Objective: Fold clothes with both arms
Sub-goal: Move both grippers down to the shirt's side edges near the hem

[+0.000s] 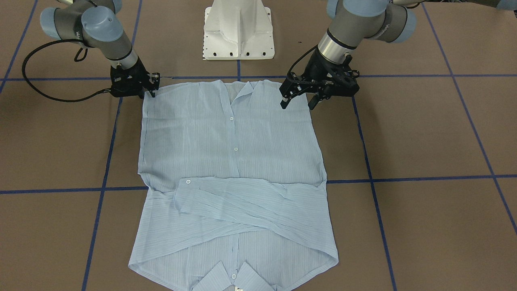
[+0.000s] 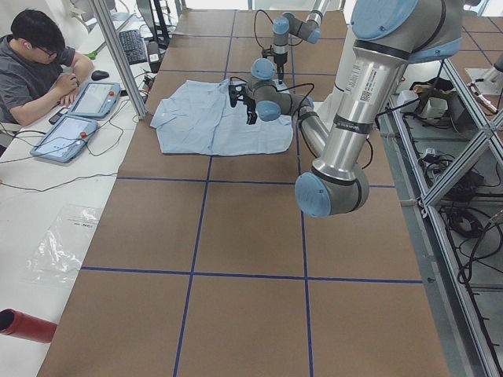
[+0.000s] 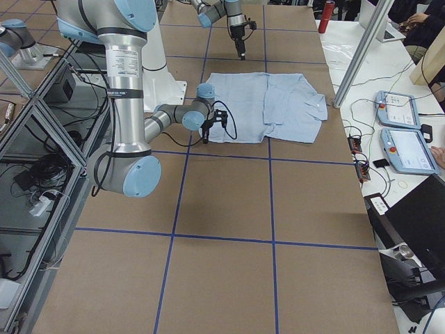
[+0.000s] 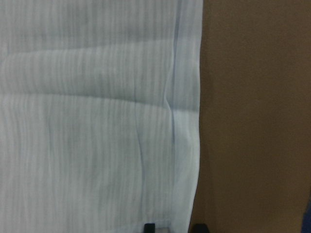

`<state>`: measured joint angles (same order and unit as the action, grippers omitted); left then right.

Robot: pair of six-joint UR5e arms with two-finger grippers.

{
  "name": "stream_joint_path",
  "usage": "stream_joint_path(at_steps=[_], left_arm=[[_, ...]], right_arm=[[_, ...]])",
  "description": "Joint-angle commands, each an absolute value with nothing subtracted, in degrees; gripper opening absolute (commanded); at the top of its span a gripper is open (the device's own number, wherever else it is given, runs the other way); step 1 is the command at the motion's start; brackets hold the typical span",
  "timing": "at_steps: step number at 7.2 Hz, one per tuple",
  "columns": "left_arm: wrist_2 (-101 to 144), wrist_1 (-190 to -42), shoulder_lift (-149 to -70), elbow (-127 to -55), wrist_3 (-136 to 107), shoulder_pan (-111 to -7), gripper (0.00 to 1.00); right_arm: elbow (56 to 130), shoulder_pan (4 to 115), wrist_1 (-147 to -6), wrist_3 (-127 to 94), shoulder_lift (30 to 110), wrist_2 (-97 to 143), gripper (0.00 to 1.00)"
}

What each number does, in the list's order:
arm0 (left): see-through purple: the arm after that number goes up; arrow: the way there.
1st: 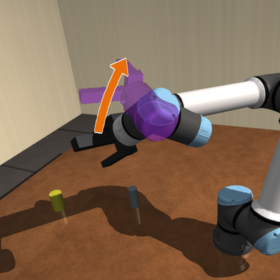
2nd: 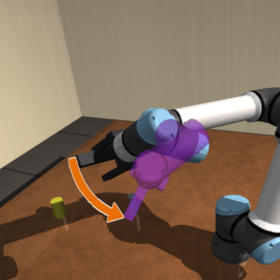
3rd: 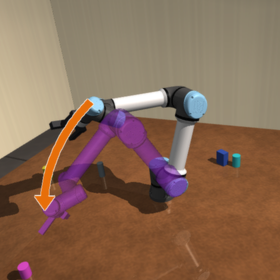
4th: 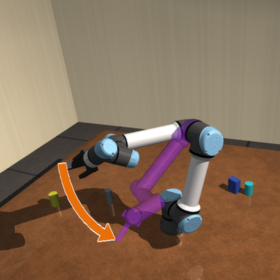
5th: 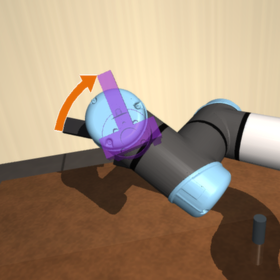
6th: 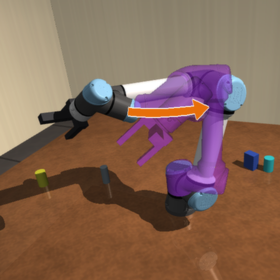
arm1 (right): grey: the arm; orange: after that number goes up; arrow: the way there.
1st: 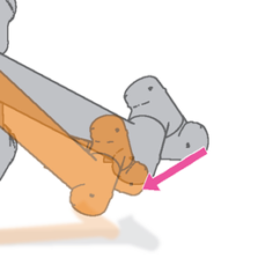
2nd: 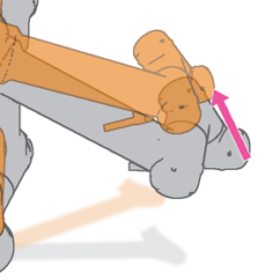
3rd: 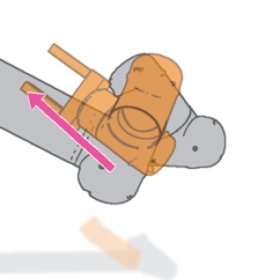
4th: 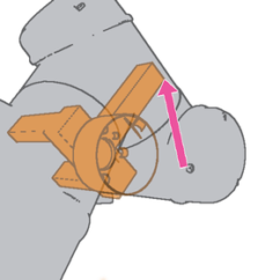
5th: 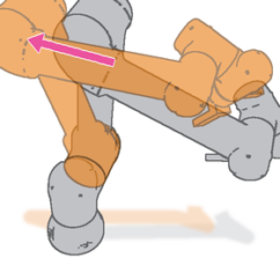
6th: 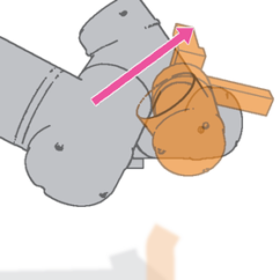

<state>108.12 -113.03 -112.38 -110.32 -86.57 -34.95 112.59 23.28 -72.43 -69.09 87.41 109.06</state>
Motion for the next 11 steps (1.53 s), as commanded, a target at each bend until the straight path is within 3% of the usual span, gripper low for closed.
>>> stream_joint_path(at_steps=[1, 7, 9, 11], left_arm=[[108.11, -113.03, -112.41, -110.22, -86.57, -34.63, 0.99], [108.02, -113.03, -112.33, -109.69, -86.57, -33.66, 0.99], [108.02, -113.03, -112.32, -109.60, -86.57, -33.66, 0.98], [108.02, -113.03, -111.11, -109.42, -86.31, -33.23, 0.97]], right_arm=[[112.50, 23.38, -72.51, -69.00, 87.45, 109.16, 0.29], [112.06, 23.73, -72.60, -68.64, 87.45, 109.07, 0.28], [112.15, 23.82, -72.51, -68.56, 87.54, 109.16, 0.04], [113.37, 24.34, -72.33, -69.08, 87.45, 108.81, 0.00]])
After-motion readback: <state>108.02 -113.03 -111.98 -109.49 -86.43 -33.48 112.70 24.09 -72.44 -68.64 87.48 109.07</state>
